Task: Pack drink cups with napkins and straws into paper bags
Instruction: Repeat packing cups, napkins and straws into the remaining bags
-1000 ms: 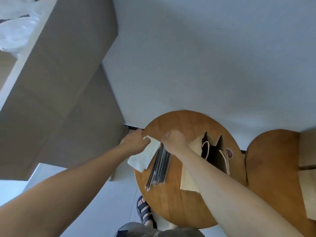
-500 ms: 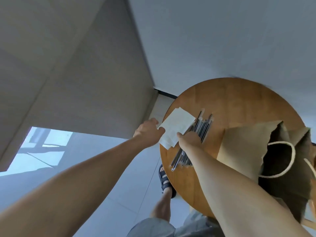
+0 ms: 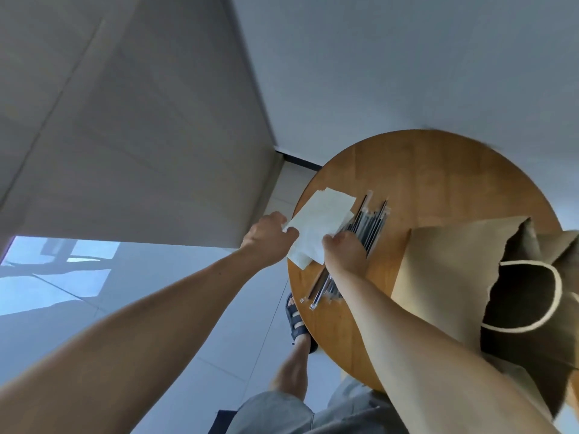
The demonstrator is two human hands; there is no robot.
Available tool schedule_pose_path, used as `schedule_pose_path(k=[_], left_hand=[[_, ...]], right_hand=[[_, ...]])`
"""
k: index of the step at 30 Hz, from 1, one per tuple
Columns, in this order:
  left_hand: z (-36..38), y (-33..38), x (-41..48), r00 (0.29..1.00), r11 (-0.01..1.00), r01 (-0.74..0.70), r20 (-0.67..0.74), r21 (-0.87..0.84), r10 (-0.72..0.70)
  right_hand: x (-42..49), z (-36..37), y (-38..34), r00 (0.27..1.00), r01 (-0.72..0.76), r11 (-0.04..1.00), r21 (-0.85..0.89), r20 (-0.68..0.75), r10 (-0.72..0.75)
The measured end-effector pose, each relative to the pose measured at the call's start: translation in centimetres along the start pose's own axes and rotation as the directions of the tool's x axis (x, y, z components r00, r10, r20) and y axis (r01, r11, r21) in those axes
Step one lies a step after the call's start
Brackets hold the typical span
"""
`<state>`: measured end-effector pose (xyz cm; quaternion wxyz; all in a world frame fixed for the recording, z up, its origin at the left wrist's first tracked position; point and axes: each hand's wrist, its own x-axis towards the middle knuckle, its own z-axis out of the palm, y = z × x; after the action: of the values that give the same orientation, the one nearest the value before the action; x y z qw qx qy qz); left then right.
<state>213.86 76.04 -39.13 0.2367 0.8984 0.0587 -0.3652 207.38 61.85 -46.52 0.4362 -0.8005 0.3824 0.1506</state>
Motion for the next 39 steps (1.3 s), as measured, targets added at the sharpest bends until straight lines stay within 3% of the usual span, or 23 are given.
schedule_pose_path(k=[3,7,11,13,15,18,21,24,28,39], left_hand=[[-0.1,0.7,-0.4,1.000,0.996,0.011,-0.001,-0.087,-0.011],[0.4,1.7,-0.9,0.996,0.945,0.069,0.083,-0.319,-0.045],[1.2,2.7,-1.9,0.924,0.738,0.310,0.374,-0.600,-0.083],[1.7,3.1,-2.2,0.907,0.649,0.343,0.419,-0.679,-0.041],[2.2,3.4,-2.2,0.926,0.604,0.321,0.376,-0.730,-0.038],[2.7,3.8,-2.0,0.957,0.619,0.269,0.279,-0.738,-0.083],[3.0,3.5,-1.6,0.973,0.717,0.213,0.207,-0.664,-0.098],[3.1,2.8,-1.5,0.981,0.757,0.191,0.153,-0.624,-0.122],[3.1,2.0,-1.6,0.985,0.775,0.174,0.103,-0.607,-0.140],[3.4,2.5,-2.1,0.987,0.809,0.162,0.105,-0.566,-0.125]], right_hand=[[-1.8,-1.4,-0.6,0.997,0.074,0.959,0.274,-0.051,-0.063],[-3.7,-3.8,-1.3,0.989,0.144,0.872,0.468,-0.090,-0.115],[-5.5,-5.4,-1.3,0.993,0.104,0.758,0.644,-0.020,-0.119],[-5.8,-5.5,-0.5,0.996,0.051,0.739,0.672,0.017,-0.084],[-5.8,-5.3,0.7,0.999,0.023,0.735,0.677,0.019,-0.049],[-4.6,-4.6,3.1,0.999,0.007,0.811,0.585,-0.045,0.024],[-2.2,-3.9,5.6,0.984,-0.100,0.961,0.259,-0.118,0.134],[-0.7,-3.2,7.0,0.971,-0.220,0.975,0.019,-0.097,0.220],[0.0,-2.6,7.5,0.984,-0.171,0.965,-0.199,-0.080,0.158],[0.5,-3.5,7.6,0.989,-0.144,0.956,-0.254,-0.067,0.131]])
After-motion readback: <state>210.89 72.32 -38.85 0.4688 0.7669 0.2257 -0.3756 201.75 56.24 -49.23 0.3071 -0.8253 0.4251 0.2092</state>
